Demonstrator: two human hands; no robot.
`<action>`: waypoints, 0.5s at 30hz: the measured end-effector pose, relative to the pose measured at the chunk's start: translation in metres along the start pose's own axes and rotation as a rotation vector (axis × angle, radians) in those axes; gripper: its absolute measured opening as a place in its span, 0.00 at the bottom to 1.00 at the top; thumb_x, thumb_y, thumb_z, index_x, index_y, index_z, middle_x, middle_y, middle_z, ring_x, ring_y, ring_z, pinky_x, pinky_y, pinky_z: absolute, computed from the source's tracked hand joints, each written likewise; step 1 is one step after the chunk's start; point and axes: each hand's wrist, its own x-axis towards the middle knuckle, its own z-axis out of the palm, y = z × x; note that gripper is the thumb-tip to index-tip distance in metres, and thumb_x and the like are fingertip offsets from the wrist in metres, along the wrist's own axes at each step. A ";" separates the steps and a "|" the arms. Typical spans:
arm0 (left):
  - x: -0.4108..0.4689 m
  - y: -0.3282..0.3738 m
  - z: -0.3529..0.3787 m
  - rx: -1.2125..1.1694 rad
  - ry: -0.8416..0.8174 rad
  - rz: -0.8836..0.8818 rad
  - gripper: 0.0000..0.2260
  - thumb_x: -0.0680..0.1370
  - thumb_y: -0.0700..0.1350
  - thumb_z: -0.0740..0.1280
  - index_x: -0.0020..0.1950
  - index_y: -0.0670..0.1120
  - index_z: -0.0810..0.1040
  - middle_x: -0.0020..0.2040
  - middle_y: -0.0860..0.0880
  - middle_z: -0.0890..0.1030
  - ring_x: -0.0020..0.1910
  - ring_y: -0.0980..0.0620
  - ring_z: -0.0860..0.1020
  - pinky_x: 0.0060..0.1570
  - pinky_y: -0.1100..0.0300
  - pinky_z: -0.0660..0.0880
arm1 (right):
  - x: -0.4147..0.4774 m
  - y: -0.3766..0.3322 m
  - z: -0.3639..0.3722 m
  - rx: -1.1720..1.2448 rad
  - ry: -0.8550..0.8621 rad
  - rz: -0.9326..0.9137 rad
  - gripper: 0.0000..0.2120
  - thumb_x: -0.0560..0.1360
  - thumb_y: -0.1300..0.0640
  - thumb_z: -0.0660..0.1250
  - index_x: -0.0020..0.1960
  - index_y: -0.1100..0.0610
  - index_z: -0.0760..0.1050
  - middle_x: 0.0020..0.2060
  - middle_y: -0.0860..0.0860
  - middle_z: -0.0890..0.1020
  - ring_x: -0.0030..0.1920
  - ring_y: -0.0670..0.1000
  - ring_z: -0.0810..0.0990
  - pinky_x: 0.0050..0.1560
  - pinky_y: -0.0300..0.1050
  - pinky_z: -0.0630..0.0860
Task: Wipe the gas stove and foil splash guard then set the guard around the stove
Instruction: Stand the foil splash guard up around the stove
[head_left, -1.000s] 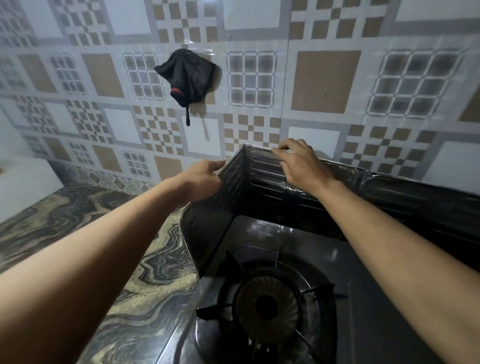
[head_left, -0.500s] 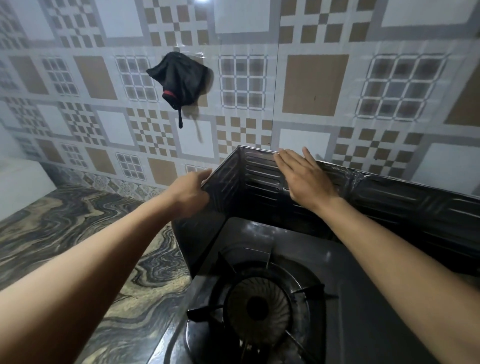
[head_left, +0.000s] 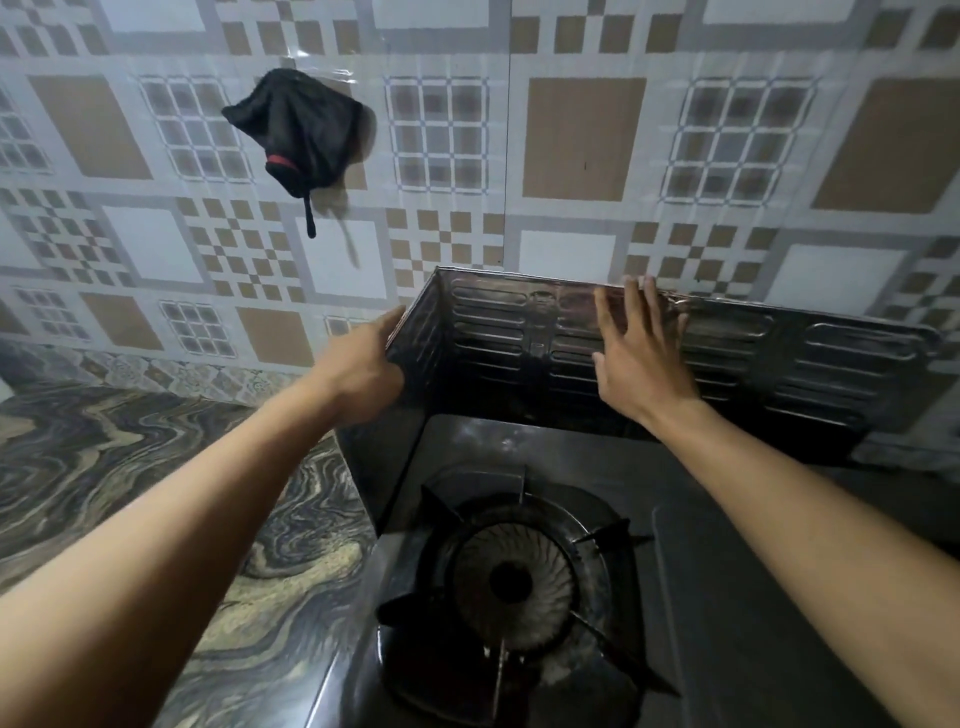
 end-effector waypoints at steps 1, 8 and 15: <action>0.000 0.000 0.000 -0.012 0.009 0.021 0.33 0.76 0.30 0.62 0.79 0.51 0.62 0.70 0.41 0.76 0.66 0.41 0.74 0.57 0.61 0.66 | -0.001 0.004 0.001 -0.011 0.005 -0.028 0.36 0.81 0.51 0.59 0.81 0.55 0.43 0.79 0.60 0.41 0.78 0.62 0.35 0.73 0.73 0.44; -0.001 -0.002 0.003 -0.011 0.060 0.027 0.34 0.74 0.29 0.60 0.78 0.52 0.64 0.68 0.42 0.77 0.65 0.41 0.75 0.55 0.63 0.65 | 0.016 0.026 0.013 -0.139 -0.082 -0.223 0.36 0.81 0.49 0.57 0.81 0.59 0.43 0.77 0.60 0.33 0.77 0.60 0.33 0.74 0.71 0.45; 0.003 0.001 0.010 0.065 0.095 -0.045 0.35 0.73 0.33 0.65 0.78 0.53 0.64 0.65 0.42 0.79 0.62 0.40 0.77 0.54 0.58 0.69 | 0.020 0.025 0.025 -0.187 -0.004 -0.299 0.33 0.79 0.53 0.58 0.79 0.63 0.52 0.79 0.61 0.44 0.79 0.62 0.41 0.74 0.70 0.50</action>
